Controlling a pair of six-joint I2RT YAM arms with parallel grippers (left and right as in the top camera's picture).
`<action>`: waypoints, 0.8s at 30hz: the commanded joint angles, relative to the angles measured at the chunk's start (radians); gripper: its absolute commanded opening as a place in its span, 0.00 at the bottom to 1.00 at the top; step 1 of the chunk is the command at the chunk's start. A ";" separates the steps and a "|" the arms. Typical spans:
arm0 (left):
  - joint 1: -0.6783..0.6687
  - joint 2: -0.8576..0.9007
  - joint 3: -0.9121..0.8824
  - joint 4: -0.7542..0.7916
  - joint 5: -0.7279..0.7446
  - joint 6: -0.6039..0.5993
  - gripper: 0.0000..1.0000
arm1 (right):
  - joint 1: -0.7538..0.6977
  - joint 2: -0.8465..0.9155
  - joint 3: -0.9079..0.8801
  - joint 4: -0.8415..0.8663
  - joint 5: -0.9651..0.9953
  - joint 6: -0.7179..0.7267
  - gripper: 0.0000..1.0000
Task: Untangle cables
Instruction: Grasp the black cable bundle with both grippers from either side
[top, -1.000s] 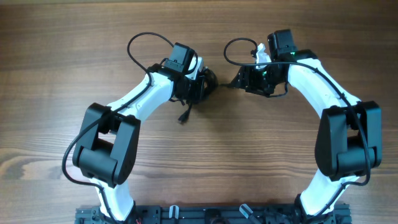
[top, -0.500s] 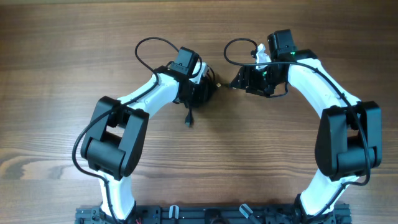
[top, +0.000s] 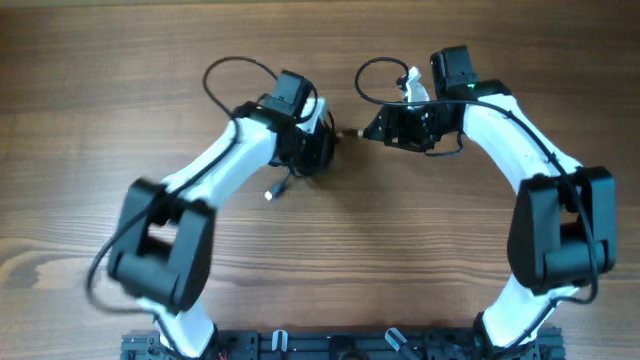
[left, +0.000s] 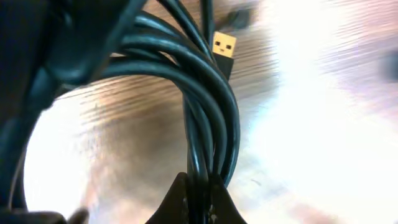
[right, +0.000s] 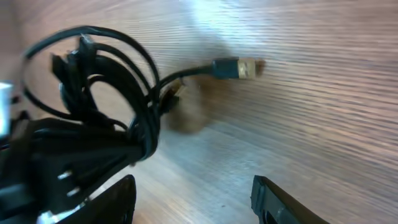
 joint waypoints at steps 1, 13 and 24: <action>0.042 -0.162 0.011 -0.018 0.152 -0.067 0.04 | 0.058 -0.134 0.017 0.034 -0.058 -0.016 0.61; 0.158 -0.216 0.011 -0.002 0.375 -0.217 0.04 | 0.227 -0.224 0.016 0.129 0.151 0.263 0.46; 0.189 -0.216 0.011 0.028 0.548 -0.267 0.04 | 0.254 -0.223 0.016 0.146 0.235 0.318 0.43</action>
